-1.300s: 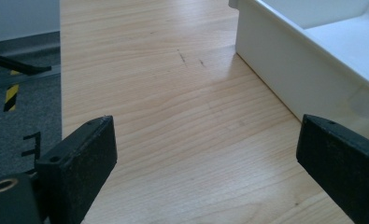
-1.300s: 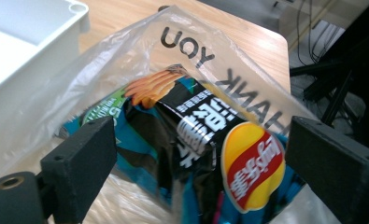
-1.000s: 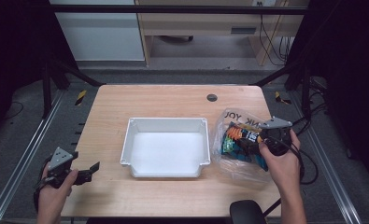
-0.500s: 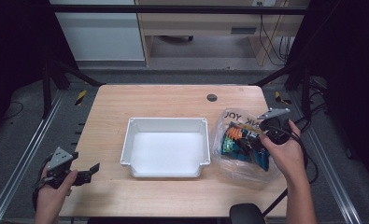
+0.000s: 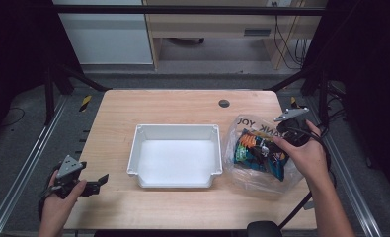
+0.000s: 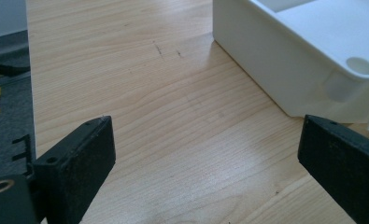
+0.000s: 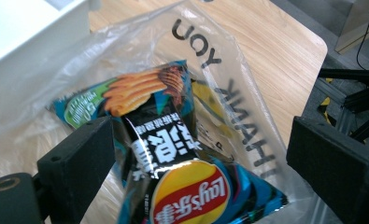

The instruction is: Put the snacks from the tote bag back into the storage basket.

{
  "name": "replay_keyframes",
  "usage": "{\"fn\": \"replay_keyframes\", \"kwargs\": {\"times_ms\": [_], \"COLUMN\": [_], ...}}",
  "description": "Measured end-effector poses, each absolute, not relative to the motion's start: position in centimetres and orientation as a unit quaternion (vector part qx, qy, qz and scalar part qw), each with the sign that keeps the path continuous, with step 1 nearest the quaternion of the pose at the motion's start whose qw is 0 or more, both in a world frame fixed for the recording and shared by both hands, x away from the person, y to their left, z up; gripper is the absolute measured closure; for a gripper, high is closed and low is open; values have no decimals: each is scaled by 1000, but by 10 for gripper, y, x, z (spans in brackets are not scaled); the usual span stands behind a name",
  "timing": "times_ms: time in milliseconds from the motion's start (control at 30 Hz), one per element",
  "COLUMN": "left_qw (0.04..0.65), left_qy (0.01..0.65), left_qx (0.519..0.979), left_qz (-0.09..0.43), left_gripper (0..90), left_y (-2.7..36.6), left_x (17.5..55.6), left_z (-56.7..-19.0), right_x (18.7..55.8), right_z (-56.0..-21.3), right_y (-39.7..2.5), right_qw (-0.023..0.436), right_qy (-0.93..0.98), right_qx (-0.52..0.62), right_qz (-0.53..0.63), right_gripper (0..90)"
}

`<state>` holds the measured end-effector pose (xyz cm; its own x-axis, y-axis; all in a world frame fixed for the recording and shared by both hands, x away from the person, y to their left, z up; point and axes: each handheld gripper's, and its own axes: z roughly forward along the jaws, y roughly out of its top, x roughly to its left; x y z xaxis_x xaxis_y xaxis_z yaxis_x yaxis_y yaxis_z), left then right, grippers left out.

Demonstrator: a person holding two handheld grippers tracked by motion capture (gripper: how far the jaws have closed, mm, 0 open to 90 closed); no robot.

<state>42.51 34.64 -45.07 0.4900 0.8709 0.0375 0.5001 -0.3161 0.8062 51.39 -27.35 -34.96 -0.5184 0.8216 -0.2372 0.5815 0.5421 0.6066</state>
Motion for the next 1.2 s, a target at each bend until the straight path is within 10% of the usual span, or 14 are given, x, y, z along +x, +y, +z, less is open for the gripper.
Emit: {"fn": "replay_keyframes", "kwargs": {"times_ms": [1200], "left_qw": [341], "left_qy": [439], "left_qx": [787], "left_qz": [269], "left_gripper": [42], "left_y": [344], "left_x": [411], "left_z": [-469], "right_x": [541], "right_z": [-357], "right_y": [-279], "right_qw": [212], "right_qy": [880], "right_qx": [338], "right_qz": [258], "right_gripper": [89]}}
